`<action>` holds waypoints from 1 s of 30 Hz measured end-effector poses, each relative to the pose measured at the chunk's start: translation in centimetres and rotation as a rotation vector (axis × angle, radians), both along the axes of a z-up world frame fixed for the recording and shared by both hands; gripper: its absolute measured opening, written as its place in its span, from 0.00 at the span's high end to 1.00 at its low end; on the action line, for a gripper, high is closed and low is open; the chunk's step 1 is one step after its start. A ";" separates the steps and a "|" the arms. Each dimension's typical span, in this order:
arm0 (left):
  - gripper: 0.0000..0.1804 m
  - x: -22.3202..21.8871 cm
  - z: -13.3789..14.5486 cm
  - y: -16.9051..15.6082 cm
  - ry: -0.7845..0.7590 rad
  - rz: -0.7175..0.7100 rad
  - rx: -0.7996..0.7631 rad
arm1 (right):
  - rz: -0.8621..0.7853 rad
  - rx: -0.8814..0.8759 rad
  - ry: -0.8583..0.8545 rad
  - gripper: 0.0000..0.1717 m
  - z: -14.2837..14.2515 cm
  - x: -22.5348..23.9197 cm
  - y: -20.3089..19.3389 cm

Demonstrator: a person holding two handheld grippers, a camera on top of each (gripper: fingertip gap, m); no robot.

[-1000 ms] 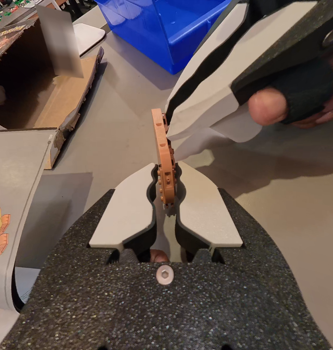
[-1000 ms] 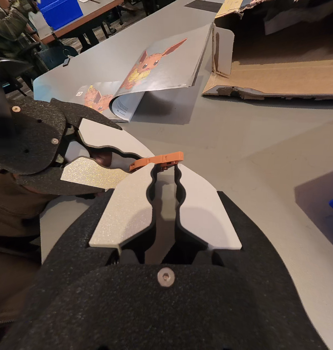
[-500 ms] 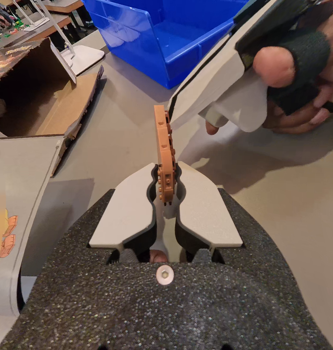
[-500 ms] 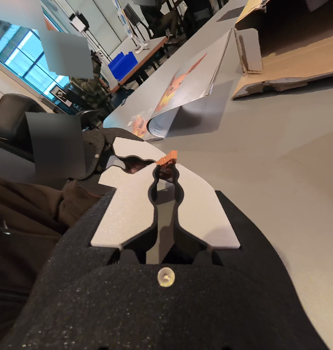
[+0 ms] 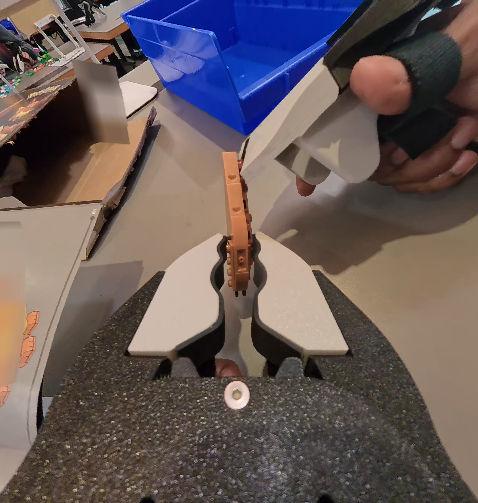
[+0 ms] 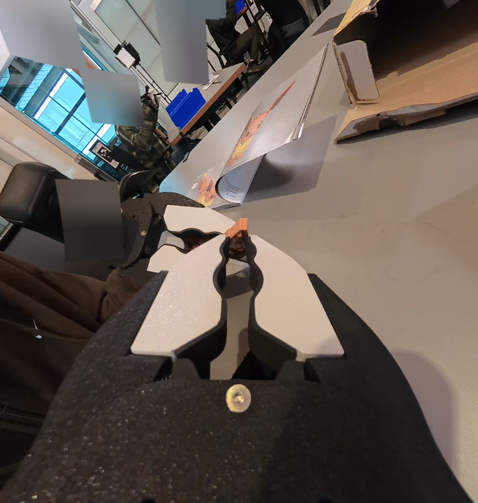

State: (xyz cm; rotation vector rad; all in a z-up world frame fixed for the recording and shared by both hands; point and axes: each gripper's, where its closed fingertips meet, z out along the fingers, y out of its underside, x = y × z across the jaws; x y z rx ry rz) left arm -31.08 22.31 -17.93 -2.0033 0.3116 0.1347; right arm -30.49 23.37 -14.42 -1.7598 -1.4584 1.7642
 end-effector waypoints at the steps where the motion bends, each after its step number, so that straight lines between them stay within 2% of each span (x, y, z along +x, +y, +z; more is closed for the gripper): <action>1: 0.91 0.0 0.0 0.0 -0.001 0.000 0.002 | 0.000 -0.003 0.001 0.94 0.0 0.0 0.0; 12: 0.91 0.2 0.3 -0.2 -0.030 -0.024 0.019 | 0.024 -0.034 0.025 0.96 0.1 -0.1 -0.3; 30: 0.91 0.3 1.2 -0.6 -0.154 -0.054 0.049 | 0.088 0.093 0.098 0.96 0.9 0.2 -0.8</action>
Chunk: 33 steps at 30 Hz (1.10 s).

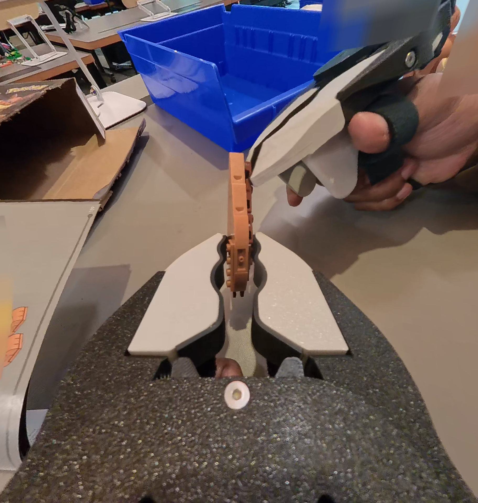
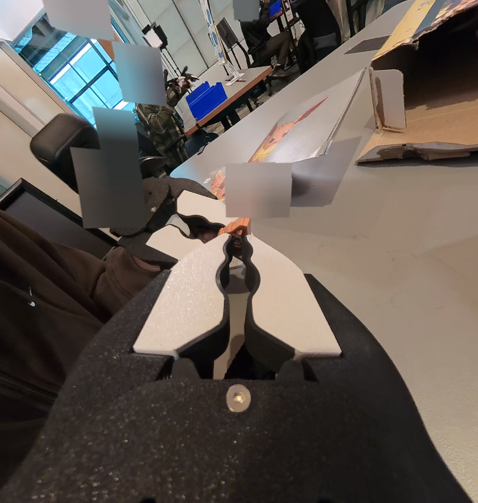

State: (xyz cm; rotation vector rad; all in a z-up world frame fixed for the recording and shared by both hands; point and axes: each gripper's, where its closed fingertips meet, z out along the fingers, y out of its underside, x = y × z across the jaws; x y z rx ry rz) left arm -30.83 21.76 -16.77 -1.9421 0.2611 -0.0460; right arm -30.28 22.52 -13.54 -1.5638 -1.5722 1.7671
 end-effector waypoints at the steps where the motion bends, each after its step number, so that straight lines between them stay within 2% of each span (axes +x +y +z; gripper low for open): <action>1: 0.91 0.0 0.0 0.0 -0.002 -0.001 0.001 | 0.001 0.008 0.003 0.96 0.0 0.0 0.0; 17: 0.90 0.1 0.1 -0.1 -0.055 -0.002 -0.008 | 0.018 0.076 0.008 0.97 0.0 0.2 0.0; 18: 0.90 0.0 0.1 -0.1 -0.061 0.005 -0.008 | 0.022 0.080 0.003 1.00 0.0 0.3 0.0; 19: 0.91 -1.0 0.2 0.0 -0.072 0.073 -0.005 | 0.034 0.080 0.010 1.00 0.1 0.4 -0.1; 20: 0.91 -1.4 0.3 -0.1 -0.106 0.082 -0.004 | 0.039 0.081 0.019 1.00 0.4 0.6 -0.1; 23: 0.91 -1.3 0.9 -0.4 -0.187 0.048 0.024 | 0.041 0.094 0.018 1.00 0.4 0.7 0.1; 33: 0.91 -0.2 0.0 -0.2 -0.037 0.025 -0.013 | 0.004 -0.024 0.003 0.98 0.0 0.0 0.2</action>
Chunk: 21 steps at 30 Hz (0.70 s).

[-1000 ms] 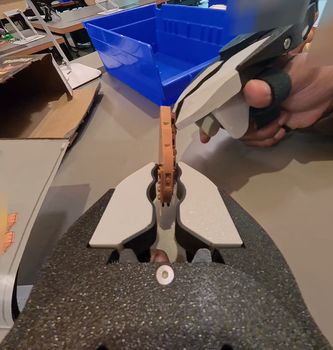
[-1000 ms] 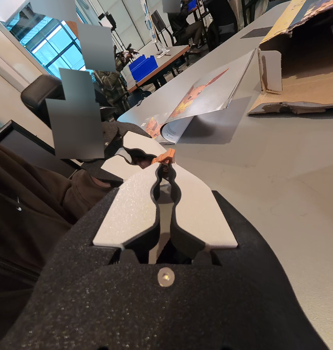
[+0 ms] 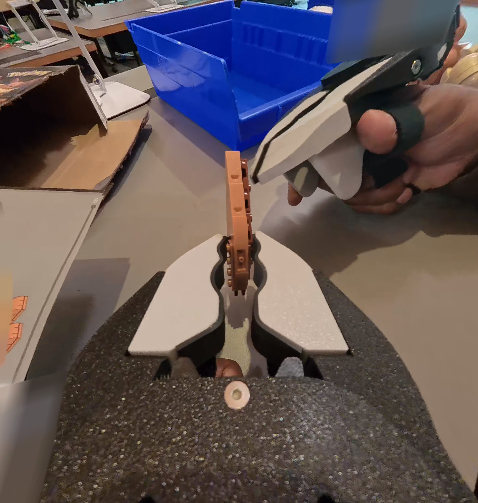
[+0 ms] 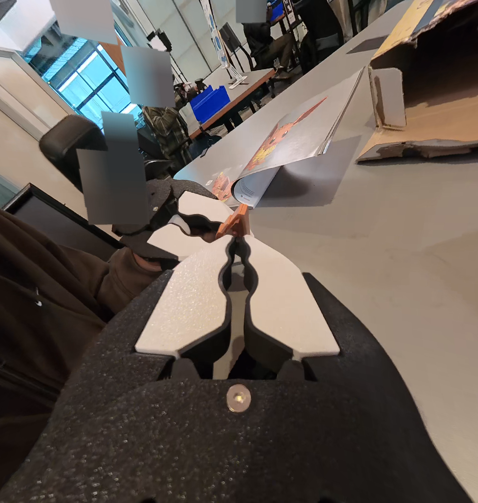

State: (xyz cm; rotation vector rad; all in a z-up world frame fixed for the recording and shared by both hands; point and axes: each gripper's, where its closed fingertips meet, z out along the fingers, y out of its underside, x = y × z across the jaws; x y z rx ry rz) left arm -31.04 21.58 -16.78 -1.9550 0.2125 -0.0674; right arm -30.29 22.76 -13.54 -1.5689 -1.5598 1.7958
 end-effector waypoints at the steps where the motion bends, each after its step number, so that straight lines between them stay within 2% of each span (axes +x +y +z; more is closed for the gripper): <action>1: 0.91 0.0 0.0 0.0 0.008 -0.001 0.000 | 0.000 -0.005 -0.005 0.97 -0.1 0.0 -0.1; 6: 0.91 0.2 -0.2 0.1 0.043 0.001 -0.002 | 0.005 -0.033 -0.019 0.93 -0.4 -0.2 -0.4; 21: 0.91 -0.1 -0.9 0.3 0.192 0.040 -0.021 | -0.010 -0.069 -0.073 0.93 -1.4 -0.5 -0.5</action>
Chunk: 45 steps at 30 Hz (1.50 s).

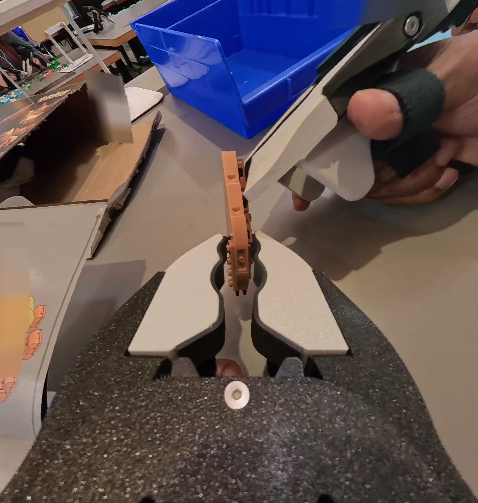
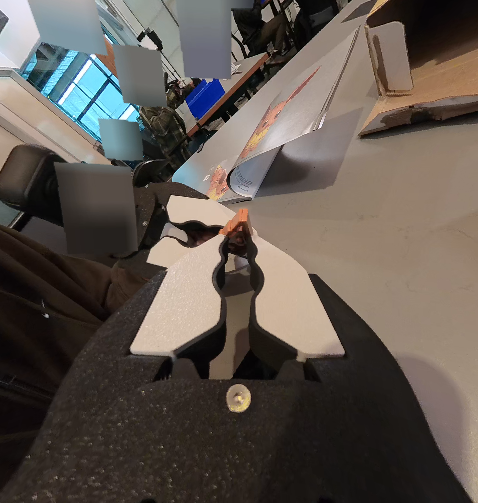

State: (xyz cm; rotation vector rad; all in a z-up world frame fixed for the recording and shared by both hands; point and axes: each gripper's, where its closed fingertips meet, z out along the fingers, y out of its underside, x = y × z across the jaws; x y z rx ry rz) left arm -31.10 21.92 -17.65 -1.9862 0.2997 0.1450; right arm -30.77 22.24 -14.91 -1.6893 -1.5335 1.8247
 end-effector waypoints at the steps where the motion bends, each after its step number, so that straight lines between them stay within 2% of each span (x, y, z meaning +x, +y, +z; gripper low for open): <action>1: 0.91 0.0 -0.1 0.0 0.007 0.002 -0.003 | -0.003 -0.002 -0.005 0.92 -0.1 0.0 0.0; 11: 0.91 0.1 -0.2 0.0 -0.008 -0.010 -0.017 | 0.012 0.047 -0.011 0.93 -0.3 0.1 0.0; 18: 0.91 0.7 0.6 -0.4 -0.150 -0.083 0.010 | 0.076 0.125 0.049 0.94 0.5 0.7 -0.6; 23: 0.91 0.1 1.3 -0.6 -0.267 -0.073 0.035 | 0.099 0.190 0.055 0.94 0.3 0.8 -0.9; 26: 0.91 0.1 1.4 -0.7 -0.308 -0.084 0.032 | 0.096 0.260 0.024 0.93 -0.4 0.9 -0.6; 31: 0.91 0.1 1.1 -0.7 -0.310 -0.086 0.015 | 0.083 0.521 -0.036 0.93 -2.1 1.2 0.4; 34: 0.91 0.2 0.9 -0.6 -0.297 -0.087 0.000 | 0.119 0.619 -0.081 0.93 -3.4 1.5 0.2; 39: 0.91 0.3 0.6 -0.6 -0.291 -0.089 -0.020 | 0.164 0.678 -0.153 0.93 -5.2 1.8 0.0; 45: 0.91 0.3 0.7 -0.7 -0.341 -0.097 -0.024 | 0.163 0.638 -0.139 0.89 -4.8 1.8 0.0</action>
